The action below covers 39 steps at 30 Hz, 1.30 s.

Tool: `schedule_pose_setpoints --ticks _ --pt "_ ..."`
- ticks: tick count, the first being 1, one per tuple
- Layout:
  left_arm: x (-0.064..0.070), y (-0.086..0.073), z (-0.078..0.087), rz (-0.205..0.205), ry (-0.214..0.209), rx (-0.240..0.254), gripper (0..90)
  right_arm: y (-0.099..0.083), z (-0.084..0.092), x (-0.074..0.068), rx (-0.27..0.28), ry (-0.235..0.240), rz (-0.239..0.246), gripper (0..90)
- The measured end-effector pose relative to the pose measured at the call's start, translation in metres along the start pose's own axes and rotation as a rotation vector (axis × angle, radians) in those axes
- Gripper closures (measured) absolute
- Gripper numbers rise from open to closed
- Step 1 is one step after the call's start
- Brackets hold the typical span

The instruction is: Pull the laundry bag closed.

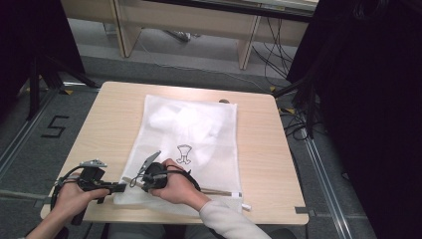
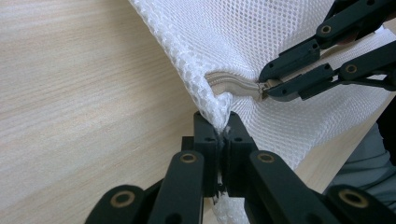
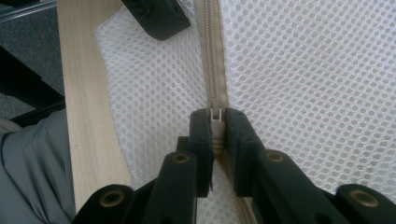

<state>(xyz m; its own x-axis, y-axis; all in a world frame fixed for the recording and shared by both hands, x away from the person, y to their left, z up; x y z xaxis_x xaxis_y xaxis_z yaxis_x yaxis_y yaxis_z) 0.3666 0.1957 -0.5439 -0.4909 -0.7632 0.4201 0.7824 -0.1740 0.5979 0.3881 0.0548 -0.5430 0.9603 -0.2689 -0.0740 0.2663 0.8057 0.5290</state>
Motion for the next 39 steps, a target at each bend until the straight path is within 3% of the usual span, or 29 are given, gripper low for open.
schedule_pose_setpoints --ticks 24,39 --pt "-0.002 -0.001 0.001 -0.006 0.002 -0.027 86.3 -0.013 0.004 0.005 -0.018 0.001 -0.010 82.6" --pt "-0.002 -0.001 0.000 0.000 0.008 -0.008 86.3 -0.019 0.007 0.007 -0.016 0.001 -0.006 82.6"
Point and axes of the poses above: each handheld gripper's, and its own axes: z roughly backward along the jaws, y roughly out of its top, x roughly to its right, the point moved 7 cm from there along -z, roughly forward along the jaws, and after that the axes turned 1 degree about z, right-handed, at the moved point
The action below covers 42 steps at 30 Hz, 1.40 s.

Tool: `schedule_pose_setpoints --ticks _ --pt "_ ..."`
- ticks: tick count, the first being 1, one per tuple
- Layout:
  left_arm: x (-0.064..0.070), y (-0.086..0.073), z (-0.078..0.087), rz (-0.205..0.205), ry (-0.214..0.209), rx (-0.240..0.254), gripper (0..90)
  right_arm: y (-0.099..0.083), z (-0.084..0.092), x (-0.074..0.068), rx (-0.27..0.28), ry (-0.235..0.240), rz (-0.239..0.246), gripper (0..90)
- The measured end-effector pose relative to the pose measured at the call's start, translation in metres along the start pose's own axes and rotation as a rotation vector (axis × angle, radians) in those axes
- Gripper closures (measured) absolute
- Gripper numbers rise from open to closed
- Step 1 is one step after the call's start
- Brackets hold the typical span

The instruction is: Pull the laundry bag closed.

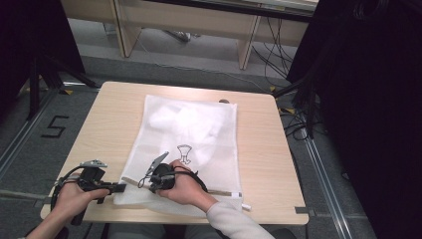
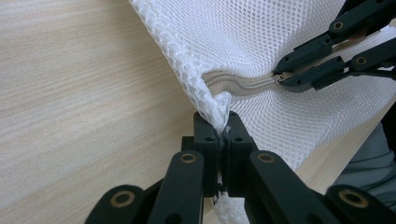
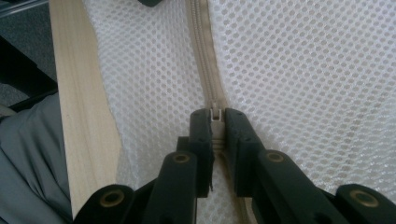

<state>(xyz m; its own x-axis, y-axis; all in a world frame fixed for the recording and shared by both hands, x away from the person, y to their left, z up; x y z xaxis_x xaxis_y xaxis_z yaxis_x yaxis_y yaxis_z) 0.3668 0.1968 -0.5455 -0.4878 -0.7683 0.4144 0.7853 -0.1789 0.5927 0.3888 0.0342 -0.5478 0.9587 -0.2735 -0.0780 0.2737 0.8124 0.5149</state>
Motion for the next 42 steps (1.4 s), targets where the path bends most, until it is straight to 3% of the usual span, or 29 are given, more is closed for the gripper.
schedule_pose_setpoints --ticks 2,6,17,19,42 --pt "0.000 0.000 0.000 -0.002 0.001 0.002 86.3 -0.001 0.001 -0.001 0.000 -0.001 -0.018 82.6" --pt "0.000 0.000 0.001 -0.004 0.007 -0.013 86.3 -0.003 0.002 0.001 0.000 -0.002 -0.006 82.6" --pt "0.000 0.000 0.000 0.002 0.004 0.003 86.3 -0.005 0.003 0.004 -0.002 -0.009 0.000 82.6" --pt "0.000 0.000 0.001 -0.003 -0.001 -0.016 86.3 -0.006 0.004 0.004 -0.002 -0.008 -0.002 82.6" --pt "-0.001 -0.001 0.001 -0.004 0.009 -0.018 86.3 -0.014 0.008 0.007 -0.007 -0.015 -0.022 82.6"
Point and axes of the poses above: each handheld gripper's, and its own axes: z roughly backward along the jaws, y roughly out of its top, x roughly to its right, the point moved 7 cm from there along -z, roughly forward along the jaws, and after that the axes turned 1 degree about z, right-handed, at the moved point
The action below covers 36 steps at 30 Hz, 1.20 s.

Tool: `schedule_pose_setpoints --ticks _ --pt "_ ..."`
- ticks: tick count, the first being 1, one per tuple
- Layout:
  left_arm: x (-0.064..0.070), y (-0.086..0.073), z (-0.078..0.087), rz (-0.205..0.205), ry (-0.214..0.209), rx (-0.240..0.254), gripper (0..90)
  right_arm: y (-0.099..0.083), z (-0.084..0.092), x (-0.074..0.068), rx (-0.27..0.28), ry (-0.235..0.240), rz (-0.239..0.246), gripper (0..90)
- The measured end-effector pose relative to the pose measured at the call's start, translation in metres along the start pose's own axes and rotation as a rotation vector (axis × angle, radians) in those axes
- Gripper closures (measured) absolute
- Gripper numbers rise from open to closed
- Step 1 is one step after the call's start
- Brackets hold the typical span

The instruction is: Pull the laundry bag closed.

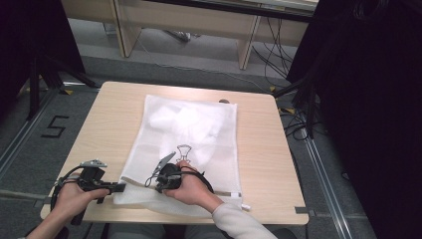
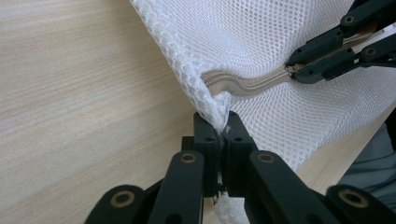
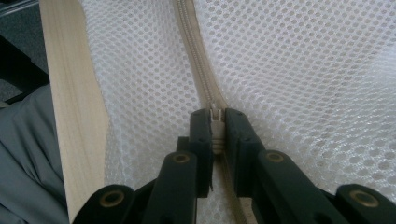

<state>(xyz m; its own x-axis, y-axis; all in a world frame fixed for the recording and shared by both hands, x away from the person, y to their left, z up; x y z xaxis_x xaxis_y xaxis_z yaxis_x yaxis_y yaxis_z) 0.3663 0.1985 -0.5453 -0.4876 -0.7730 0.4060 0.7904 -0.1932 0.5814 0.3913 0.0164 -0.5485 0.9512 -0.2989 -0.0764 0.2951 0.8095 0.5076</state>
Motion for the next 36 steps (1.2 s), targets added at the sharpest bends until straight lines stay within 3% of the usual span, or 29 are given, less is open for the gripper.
schedule_pose_setpoints --ticks 9,12,14,15,18,20,22,23,26,36 --pt "0.000 0.001 -0.002 0.004 0.004 0.022 86.3 -0.001 0.002 0.000 -0.007 -0.001 -0.005 82.7" --pt "0.000 0.000 0.000 -0.004 0.002 -0.002 86.3 -0.003 0.003 0.000 -0.007 -0.004 -0.018 82.6" --pt "0.000 0.001 -0.002 0.003 0.004 0.023 86.3 -0.004 0.004 0.000 -0.010 -0.004 -0.019 82.6" --pt "0.000 0.000 0.000 -0.003 0.005 0.001 86.3 -0.004 0.004 0.001 -0.009 -0.003 -0.016 82.6" --pt "0.000 0.000 0.000 0.000 0.005 0.000 86.3 -0.005 0.005 0.002 -0.008 -0.004 -0.014 82.7" --pt "0.000 0.001 -0.002 0.004 0.007 0.024 86.3 -0.006 0.006 0.003 -0.007 -0.005 -0.011 82.6" --pt "0.000 0.001 -0.002 0.003 0.007 0.022 86.3 -0.008 0.007 0.004 -0.010 -0.012 -0.011 82.6" --pt "0.000 0.001 -0.001 0.007 0.007 0.023 86.3 -0.008 0.007 0.002 -0.011 -0.010 -0.035 82.7" --pt "0.000 0.000 -0.001 0.004 0.008 0.012 86.3 -0.009 0.008 0.005 -0.012 -0.013 -0.012 82.6" --pt "0.000 0.000 0.000 0.001 0.005 0.002 86.3 -0.013 0.012 0.006 -0.016 -0.016 -0.021 82.6"
Point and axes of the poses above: each handheld gripper's, and its own axes: z roughly backward along the jaws, y roughly out of its top, x roughly to its right, the point moved 7 cm from there along -z, roughly forward along the jaws, and after that the axes turned 1 degree about z, right-handed, at the moved point
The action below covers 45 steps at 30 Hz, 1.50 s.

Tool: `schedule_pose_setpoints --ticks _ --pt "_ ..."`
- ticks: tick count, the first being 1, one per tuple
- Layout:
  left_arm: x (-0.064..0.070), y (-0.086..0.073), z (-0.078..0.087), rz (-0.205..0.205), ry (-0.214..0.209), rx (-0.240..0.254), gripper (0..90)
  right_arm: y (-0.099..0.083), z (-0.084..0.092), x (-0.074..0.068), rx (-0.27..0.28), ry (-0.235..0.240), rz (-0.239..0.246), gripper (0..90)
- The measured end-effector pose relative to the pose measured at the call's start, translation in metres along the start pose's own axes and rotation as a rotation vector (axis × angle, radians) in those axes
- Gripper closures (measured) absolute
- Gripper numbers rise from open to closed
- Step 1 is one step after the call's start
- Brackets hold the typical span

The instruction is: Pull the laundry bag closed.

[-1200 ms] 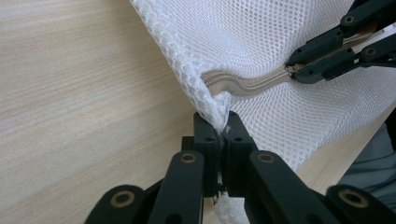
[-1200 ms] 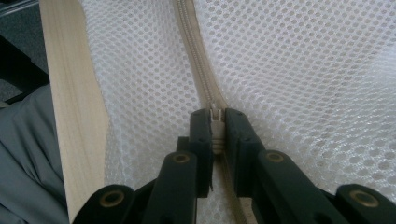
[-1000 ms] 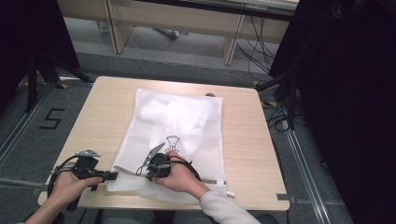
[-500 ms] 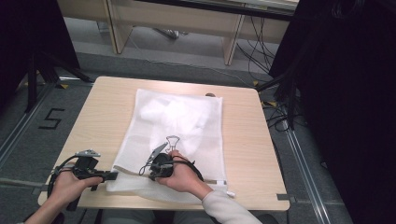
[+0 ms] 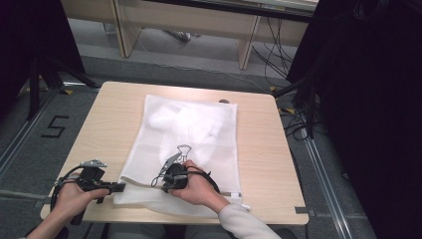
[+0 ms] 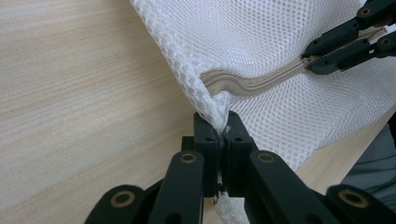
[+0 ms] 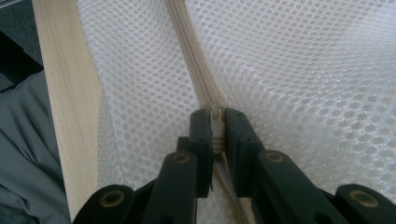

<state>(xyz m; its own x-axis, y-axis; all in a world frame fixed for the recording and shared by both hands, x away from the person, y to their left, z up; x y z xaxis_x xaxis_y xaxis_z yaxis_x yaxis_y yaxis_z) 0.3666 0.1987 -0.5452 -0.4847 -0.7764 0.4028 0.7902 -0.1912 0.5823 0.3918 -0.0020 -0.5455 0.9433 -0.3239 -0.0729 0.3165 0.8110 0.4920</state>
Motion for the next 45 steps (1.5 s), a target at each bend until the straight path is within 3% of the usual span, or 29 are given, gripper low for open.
schedule_pose_setpoints --ticks 3,4,6,24,26,35,36,37,45 --pt "0.000 0.000 0.000 0.002 0.001 0.002 86.3 -0.001 0.001 0.001 0.000 -0.002 0.001 82.7" --pt "0.000 0.000 0.000 0.004 -0.001 0.004 86.3 -0.002 0.002 -0.001 -0.003 0.007 -0.019 82.6" --pt "0.000 0.000 0.000 0.004 0.000 0.004 86.3 -0.001 0.003 0.001 0.001 -0.005 -0.001 82.7" --pt "0.000 0.000 0.000 0.002 0.004 0.005 86.3 -0.007 0.009 0.003 -0.007 -0.006 -0.009 82.7" --pt "-0.003 -0.001 0.002 -0.029 0.007 -0.024 86.3 -0.008 0.010 0.003 -0.008 -0.002 -0.019 82.7" --pt "-0.003 -0.001 0.002 -0.032 0.007 -0.024 86.3 -0.010 0.013 0.004 -0.001 -0.003 -0.014 82.6" --pt "-0.002 0.000 0.001 -0.016 0.009 -0.008 86.3 -0.010 0.013 0.005 0.001 -0.002 -0.012 82.6" --pt "-0.003 -0.001 0.003 -0.032 0.006 -0.024 86.3 -0.010 0.013 0.005 -0.001 -0.009 -0.010 82.6" --pt "-0.003 -0.001 0.002 -0.032 0.010 -0.023 86.3 -0.015 0.016 0.006 -0.005 -0.007 -0.017 82.6"
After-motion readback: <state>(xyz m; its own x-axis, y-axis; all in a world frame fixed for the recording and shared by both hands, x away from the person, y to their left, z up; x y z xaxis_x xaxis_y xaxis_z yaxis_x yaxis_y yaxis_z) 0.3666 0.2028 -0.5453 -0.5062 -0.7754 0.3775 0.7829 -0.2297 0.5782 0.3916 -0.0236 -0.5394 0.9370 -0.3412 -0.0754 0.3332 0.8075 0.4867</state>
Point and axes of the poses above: each handheld gripper's, and its own axes: z roughly backward along the jaws, y roughly out of its top, x roughly to its right, the point moved 7 cm from there along -z, roughly forward along the jaws, and after that the axes turned 1 degree about z, right-handed, at the moved point
